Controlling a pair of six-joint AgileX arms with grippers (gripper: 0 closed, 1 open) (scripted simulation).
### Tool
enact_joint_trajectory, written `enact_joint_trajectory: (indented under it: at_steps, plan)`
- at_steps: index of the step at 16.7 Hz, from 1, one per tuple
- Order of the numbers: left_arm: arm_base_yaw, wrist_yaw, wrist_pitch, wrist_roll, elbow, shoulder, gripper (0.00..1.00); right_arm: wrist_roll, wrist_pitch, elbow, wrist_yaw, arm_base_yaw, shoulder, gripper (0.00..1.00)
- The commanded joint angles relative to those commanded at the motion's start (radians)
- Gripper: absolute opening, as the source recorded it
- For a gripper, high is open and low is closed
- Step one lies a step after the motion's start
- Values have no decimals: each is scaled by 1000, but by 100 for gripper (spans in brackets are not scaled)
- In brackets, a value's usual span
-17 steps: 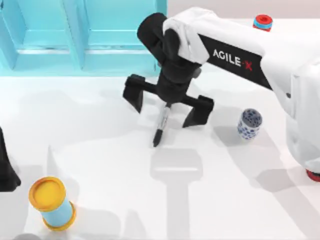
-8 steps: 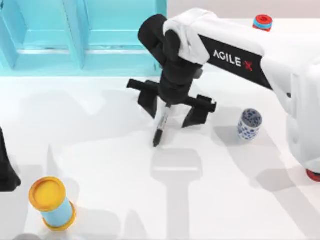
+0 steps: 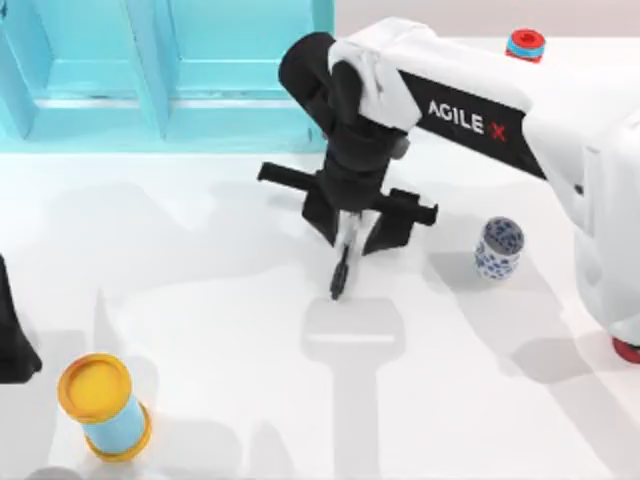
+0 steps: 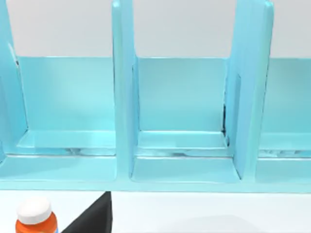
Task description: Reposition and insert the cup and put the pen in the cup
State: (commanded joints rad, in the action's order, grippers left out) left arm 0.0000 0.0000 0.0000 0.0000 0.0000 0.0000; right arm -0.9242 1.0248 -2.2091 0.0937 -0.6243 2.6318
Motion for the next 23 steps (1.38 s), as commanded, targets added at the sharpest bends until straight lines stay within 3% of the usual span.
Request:
enact_joint_trajectory:
  at_steps: [6, 16, 23]
  plan:
    - [0, 0, 0, 0, 0, 0, 100, 32, 61, 36, -42, 3, -95, 0]
    - [0, 0, 0, 0, 0, 0, 100, -90, 137, 325, -54, -120, -471, 0]
    - [0, 0, 0, 0, 0, 0, 100, -101, 141, 344, -54, -124, -496, 0]
